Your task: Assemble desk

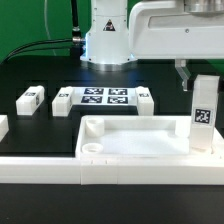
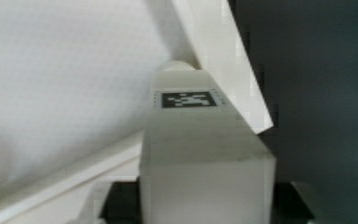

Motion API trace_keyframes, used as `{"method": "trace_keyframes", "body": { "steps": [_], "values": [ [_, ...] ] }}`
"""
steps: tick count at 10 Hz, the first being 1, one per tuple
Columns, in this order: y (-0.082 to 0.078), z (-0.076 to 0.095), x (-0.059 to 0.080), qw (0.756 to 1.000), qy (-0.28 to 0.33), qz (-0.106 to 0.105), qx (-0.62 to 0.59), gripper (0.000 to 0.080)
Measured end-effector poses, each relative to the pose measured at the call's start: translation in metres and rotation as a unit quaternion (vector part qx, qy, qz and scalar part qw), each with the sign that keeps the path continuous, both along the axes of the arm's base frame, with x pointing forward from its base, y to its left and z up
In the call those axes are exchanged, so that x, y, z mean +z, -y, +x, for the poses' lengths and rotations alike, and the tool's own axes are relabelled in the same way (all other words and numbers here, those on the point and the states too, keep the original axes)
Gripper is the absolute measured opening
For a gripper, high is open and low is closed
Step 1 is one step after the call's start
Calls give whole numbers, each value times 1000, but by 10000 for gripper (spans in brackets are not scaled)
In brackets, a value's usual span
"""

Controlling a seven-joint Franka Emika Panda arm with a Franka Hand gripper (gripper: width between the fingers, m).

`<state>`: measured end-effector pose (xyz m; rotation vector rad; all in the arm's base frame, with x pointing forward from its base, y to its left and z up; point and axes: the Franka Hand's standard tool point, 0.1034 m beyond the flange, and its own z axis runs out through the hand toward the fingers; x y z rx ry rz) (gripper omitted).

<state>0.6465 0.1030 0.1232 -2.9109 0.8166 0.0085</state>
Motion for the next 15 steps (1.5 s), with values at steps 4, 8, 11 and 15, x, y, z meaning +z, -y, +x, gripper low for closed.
{"method": "trace_keyframes", "body": {
  "steps": [4,8,11,15],
  "values": [
    [2,-1,0,989,-14,6,-150,289],
    [3,-1,-1,964,-28,10,-263,290],
    [2,-3,-1,913,-46,26,-406,290],
    [-4,-3,-2,800,-75,71,-592,290]
  ]
}}
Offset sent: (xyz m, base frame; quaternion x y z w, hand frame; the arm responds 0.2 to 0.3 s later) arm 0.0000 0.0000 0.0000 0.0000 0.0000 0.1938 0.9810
